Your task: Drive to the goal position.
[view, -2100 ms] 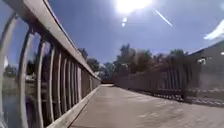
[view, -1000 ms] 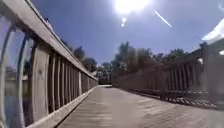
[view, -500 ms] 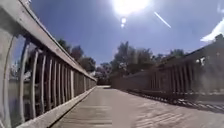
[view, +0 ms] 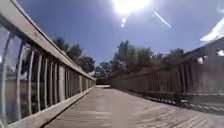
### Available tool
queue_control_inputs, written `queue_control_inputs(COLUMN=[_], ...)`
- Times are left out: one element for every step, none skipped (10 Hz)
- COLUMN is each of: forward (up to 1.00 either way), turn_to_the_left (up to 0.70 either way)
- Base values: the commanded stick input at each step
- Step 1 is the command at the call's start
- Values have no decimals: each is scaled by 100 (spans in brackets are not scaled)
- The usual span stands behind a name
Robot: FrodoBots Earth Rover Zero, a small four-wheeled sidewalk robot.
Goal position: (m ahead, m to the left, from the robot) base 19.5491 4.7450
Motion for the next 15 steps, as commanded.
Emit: queue_control_inputs(forward=[85,85,85,85,85,85,85,85,85,85,85,85,85,85,85], turn_to_the_left=[0,0,0,0,0,0,0,0,0,0,0,0,0,0,0])
